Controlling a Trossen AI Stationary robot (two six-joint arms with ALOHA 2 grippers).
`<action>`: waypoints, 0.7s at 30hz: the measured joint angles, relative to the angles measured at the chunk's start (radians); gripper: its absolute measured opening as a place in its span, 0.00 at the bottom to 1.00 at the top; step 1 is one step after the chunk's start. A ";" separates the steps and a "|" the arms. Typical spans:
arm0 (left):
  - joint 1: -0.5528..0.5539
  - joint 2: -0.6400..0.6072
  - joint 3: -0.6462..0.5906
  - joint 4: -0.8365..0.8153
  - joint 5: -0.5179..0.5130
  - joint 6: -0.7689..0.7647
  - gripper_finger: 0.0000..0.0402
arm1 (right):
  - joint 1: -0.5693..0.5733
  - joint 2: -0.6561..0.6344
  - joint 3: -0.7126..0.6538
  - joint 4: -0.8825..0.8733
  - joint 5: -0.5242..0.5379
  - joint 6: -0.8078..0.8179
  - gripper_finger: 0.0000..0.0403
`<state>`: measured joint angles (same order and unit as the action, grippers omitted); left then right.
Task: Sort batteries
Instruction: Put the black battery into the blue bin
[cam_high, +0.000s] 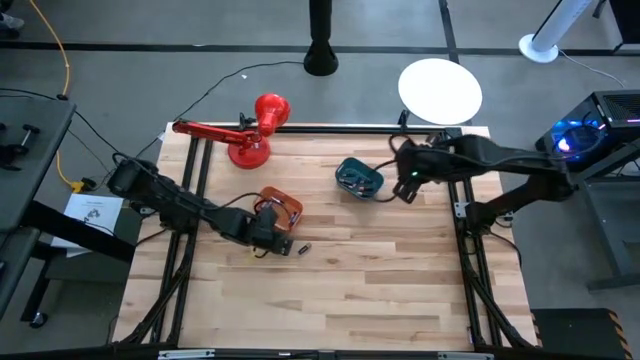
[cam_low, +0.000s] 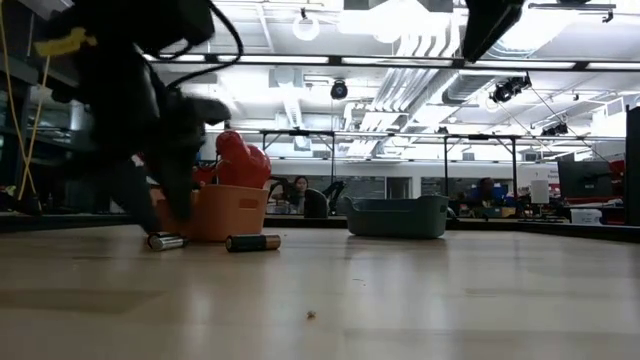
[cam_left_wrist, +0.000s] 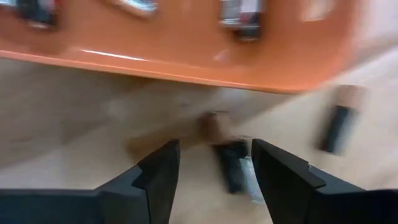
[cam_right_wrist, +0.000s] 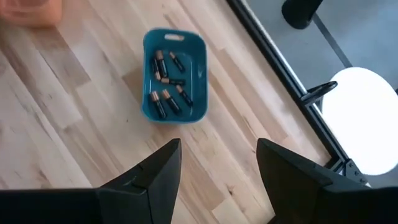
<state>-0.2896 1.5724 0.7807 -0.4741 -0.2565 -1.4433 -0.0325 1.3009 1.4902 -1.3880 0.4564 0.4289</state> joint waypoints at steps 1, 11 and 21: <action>0.007 0.017 0.008 -0.029 0.002 0.004 0.47 | 0.000 -0.015 0.000 -0.001 0.001 0.008 0.51; 0.029 0.144 0.099 -0.144 0.058 0.014 0.35 | 0.000 -0.089 0.000 -0.007 0.006 0.042 0.51; -0.026 0.056 0.113 -0.294 0.048 0.074 0.07 | 0.000 -0.091 0.000 -0.017 0.011 0.016 0.51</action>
<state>-0.3157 1.6279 0.8940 -0.7676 -0.2089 -1.3696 -0.0322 1.2096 1.4899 -1.4054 0.4677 0.4446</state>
